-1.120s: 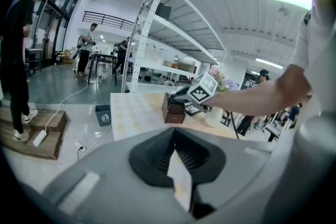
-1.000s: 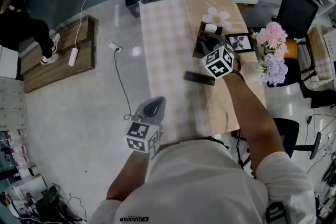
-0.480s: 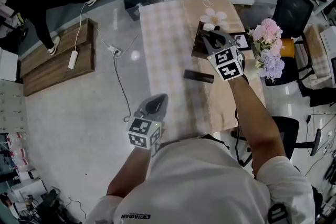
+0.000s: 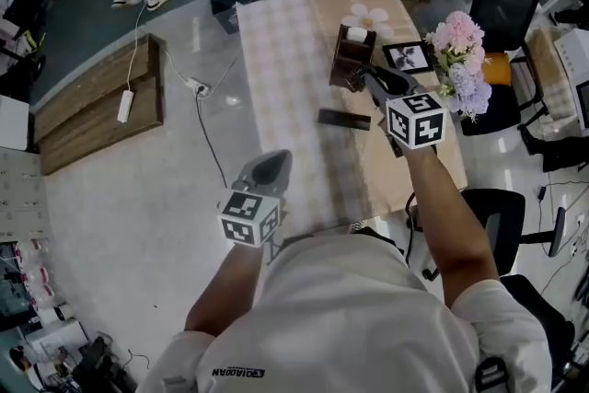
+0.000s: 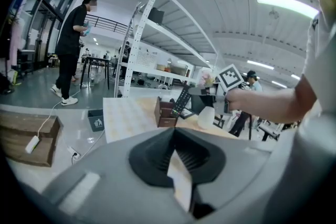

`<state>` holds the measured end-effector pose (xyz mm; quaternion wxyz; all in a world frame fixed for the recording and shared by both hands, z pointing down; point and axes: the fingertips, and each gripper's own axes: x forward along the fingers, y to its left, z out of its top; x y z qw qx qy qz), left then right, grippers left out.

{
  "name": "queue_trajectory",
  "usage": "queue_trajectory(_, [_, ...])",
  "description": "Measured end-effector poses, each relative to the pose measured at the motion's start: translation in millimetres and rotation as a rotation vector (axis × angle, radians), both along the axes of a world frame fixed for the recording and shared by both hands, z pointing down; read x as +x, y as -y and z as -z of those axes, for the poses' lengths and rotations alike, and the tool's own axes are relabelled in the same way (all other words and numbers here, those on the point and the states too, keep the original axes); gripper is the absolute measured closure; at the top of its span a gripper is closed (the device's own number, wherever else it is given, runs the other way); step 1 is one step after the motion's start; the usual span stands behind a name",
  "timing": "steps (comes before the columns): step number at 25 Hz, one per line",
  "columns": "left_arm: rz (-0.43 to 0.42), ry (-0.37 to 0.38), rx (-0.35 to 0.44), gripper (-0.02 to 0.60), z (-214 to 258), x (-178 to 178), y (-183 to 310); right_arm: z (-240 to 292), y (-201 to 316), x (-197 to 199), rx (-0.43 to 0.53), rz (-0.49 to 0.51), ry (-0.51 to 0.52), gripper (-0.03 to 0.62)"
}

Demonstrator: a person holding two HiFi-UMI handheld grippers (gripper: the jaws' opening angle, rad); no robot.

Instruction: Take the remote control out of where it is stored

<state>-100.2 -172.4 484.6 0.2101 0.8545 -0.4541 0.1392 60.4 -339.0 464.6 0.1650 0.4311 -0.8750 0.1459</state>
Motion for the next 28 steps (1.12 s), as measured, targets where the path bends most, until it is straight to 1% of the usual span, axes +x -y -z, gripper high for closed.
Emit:
queue_trajectory(3, [-0.008,0.007,-0.001,0.578,-1,2,-4,-9,-18,11,-0.057,-0.038,0.081,0.507])
queue_trajectory(8, [-0.021,0.013,-0.004,0.578,-3,6,-13,-43,-52,19,-0.193,-0.115,0.236,0.507])
queue_trajectory(14, [-0.033,0.016,-0.001,0.578,-1,9,-20,-88,-85,27,-0.383,-0.266,0.493,0.507])
queue_trajectory(17, [-0.03,0.019,-0.002,0.578,-1,8,-24,-110,-98,24,-0.454,-0.321,0.604,0.505])
queue_trajectory(20, [-0.03,0.025,-0.001,0.578,1,6,-27,-128,-106,23,-0.505,-0.387,0.709,0.506])
queue_trajectory(23, [-0.026,0.031,-0.003,0.578,1,4,-29,-142,-111,19,-0.551,-0.432,0.82,0.505])
queue_trajectory(25, [-0.026,0.034,-0.003,0.578,1,3,-31,-149,-113,19,-0.565,-0.461,0.885,0.505])
queue_trajectory(28, [-0.029,0.039,-0.005,0.578,2,2,-33,-158,-116,23,-0.569,-0.506,0.928,0.505])
